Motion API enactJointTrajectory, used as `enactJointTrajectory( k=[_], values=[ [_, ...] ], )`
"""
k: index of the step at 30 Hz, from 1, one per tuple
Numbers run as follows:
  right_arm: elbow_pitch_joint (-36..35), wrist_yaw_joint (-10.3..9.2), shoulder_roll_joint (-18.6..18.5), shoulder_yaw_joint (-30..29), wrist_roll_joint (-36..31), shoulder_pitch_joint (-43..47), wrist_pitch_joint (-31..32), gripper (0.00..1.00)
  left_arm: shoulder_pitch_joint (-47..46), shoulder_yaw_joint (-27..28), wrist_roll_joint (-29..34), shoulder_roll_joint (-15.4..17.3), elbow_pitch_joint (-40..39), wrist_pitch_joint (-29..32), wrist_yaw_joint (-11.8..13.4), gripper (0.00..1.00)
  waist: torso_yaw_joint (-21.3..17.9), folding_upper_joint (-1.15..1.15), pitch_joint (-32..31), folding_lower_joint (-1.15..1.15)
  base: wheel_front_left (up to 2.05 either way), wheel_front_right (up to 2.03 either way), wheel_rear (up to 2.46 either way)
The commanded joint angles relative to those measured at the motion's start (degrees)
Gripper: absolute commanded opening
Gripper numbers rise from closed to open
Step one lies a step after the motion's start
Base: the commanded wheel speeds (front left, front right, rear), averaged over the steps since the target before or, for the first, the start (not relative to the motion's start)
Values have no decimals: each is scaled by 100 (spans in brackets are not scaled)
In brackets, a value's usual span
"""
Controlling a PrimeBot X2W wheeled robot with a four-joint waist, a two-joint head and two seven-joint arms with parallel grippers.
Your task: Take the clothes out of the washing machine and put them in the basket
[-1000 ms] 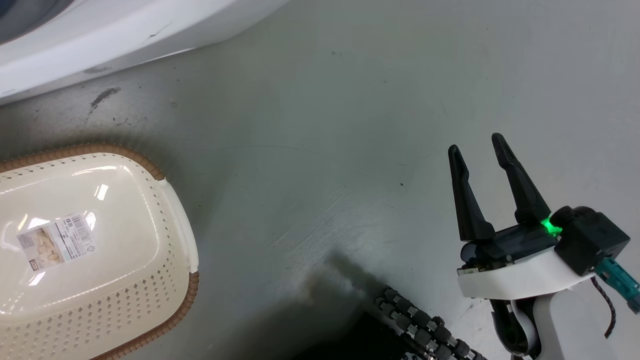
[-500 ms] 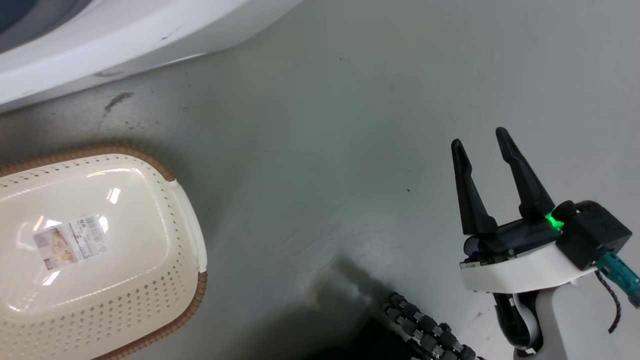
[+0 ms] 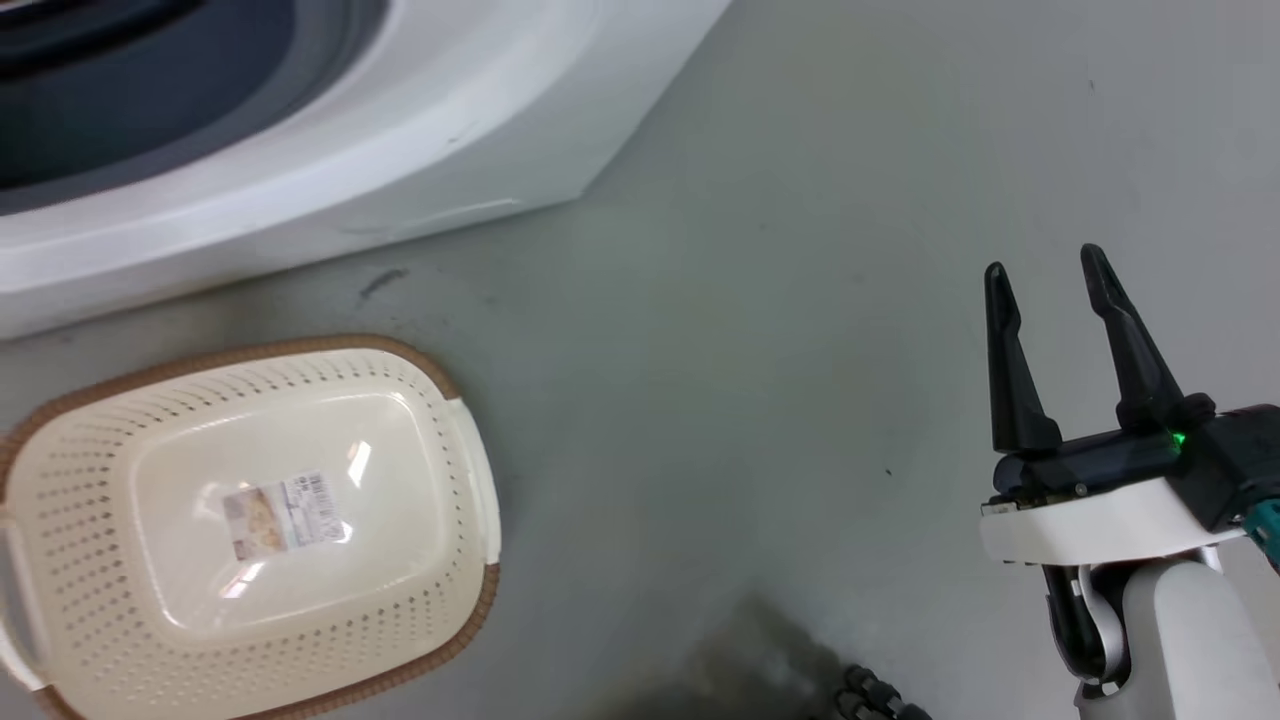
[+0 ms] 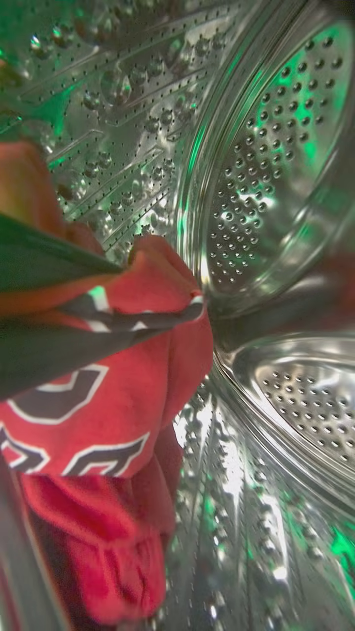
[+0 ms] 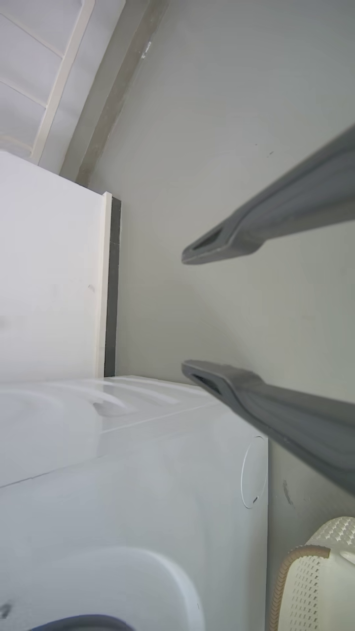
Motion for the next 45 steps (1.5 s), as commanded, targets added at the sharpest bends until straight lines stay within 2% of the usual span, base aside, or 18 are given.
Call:
enactJointTrajectory(
  k=[1, 4, 8, 14, 18, 23, 33, 38, 45],
  values=[
    [36, -6, 1, -60, -98, 72, -12, 100, 320, 39, -101, -160, 86, -439, 12, 0, 331, 0, -460, 0, 0, 0, 0],
    [55, -6, 1, -121, -226, 163, -12, 100, 723, 161, -310, -411, 218, -1016, 21, 0, 488, 0, -751, 0, 0, 0, 0],
    [60, -6, 2, -150, -351, 246, -12, 100, 1104, 219, -443, -623, 274, -1405, 55, 0, 639, 0, -1020, 0, 0, 0, 0],
    [92, -6, 1, -176, -510, 392, -12, 100, 1907, 338, -365, -921, -188, -1665, 187, 0, 878, 0, -1498, 0, 0, 0, 0],
    [110, -6, 2, -209, -585, 478, -12, 100, 2627, 631, -122, -1058, -1104, -1669, 347, 0, 1047, 0, -1752, 0, 0, 0, 0],
    [132, -6, 2, -236, -697, 585, -12, 100, 3515, 983, 161, -1253, -2199, -1671, 430, 0, 1286, 0, -2017, 0, 0, 0, 0],
    [166, -6, 2, -345, -824, 739, -12, 100, 5214, 1276, 392, -1452, -3745, -1659, 352, 0, 1711, 0, -2340, 0, 0, 0, 0],
    [123, -6, 2, -368, -891, 754, -12, 100, 5842, 1147, 293, -1484, -3949, -1585, 325, 0, 1876, 0, -2261, 0, 0, 0, 0],
    [49, -6, 2, -357, -1053, 653, -12, 100, 6236, 776, 115, -1647, -3319, -978, 186, 0, 1979, 0, -1955, 0, 0, 0, 0]
  ],
)
